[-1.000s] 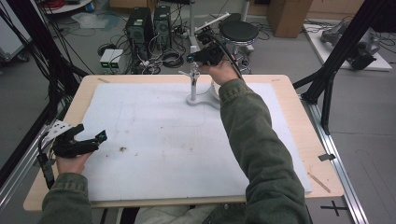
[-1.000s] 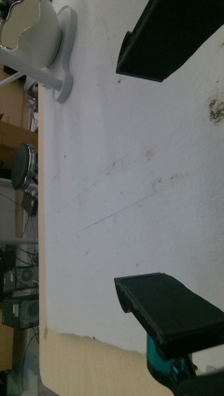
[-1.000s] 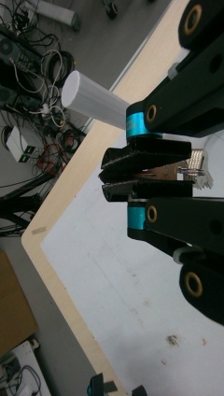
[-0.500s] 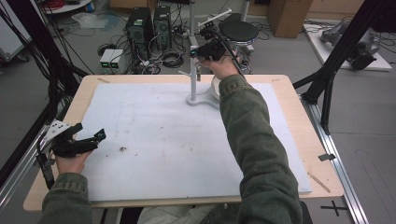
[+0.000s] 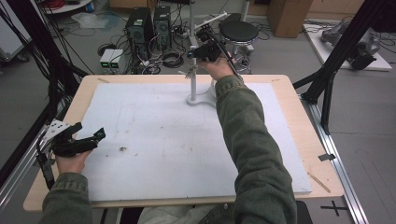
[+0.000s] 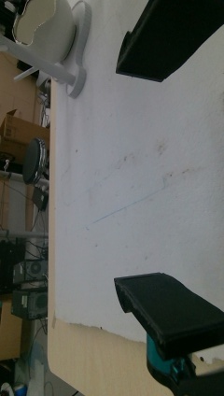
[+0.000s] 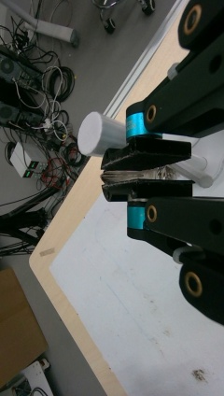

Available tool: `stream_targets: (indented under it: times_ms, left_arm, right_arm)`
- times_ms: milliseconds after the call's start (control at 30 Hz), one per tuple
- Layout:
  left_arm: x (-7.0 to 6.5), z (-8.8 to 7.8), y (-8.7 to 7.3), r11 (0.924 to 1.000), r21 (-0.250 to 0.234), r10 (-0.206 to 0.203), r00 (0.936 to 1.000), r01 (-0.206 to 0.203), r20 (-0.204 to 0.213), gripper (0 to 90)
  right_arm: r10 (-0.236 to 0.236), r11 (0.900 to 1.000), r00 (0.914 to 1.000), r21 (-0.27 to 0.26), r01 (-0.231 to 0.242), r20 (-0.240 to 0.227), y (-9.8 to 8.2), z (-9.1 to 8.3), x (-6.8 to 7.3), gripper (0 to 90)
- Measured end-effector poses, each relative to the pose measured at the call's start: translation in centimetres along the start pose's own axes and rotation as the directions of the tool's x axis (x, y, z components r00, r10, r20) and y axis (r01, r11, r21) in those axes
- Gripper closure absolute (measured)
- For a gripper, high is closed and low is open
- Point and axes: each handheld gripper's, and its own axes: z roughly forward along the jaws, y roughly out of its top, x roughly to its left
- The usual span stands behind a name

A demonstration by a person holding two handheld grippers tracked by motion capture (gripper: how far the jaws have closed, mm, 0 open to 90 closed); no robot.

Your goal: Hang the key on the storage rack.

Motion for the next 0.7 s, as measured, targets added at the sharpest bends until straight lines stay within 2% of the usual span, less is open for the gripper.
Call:
stream_targets:
  times_ms: [33,133,233,367,500,600,700]
  left_arm:
    - [0.0,0.0,0.0,1.0000,0.000,0.000,1.0000,0.000,0.000,1.7]
    - [0.0,0.0,0.0,1.0000,0.000,0.000,1.0000,0.000,0.002,1.7]
    - [-0.1,0.1,0.0,1.0000,0.002,0.003,1.0000,-0.003,0.006,1.7]
    - [-0.1,0.1,0.0,1.0000,0.001,0.001,1.0000,-0.001,0.008,1.7]
    - [-0.1,0.1,0.0,1.0000,0.004,0.002,1.0000,-0.002,0.009,1.7]
    - [-0.1,0.1,0.0,1.0000,0.009,0.003,1.0000,-0.003,0.008,1.7]
    - [-0.1,0.1,0.0,1.0000,0.007,0.003,1.0000,-0.003,0.008,1.7]
  right_arm:
    - [0.000,1.000,1.0000,0.000,0.000,0.000,0.0,0.0,0.0,86.7]
    - [0.003,1.000,0.9998,-0.009,-0.003,-0.017,0.1,-0.3,0.4,73.2]
    - [0.000,1.000,1.0000,-0.007,0.000,-0.004,0.1,-0.5,0.7,62.3]
    - [-0.015,1.000,0.9997,-0.017,0.015,-0.017,-0.1,-0.9,1.0,43.0]
    - [-0.013,1.000,0.9998,-0.014,0.013,-0.013,-0.6,-1.4,0.9,29.0]
    - [0.007,0.999,0.9999,-0.033,-0.006,0.010,-1.0,-2.0,0.8,22.0]
    - [0.014,1.000,0.9997,-0.021,-0.013,0.019,-1.4,-2.4,0.6,19.2]
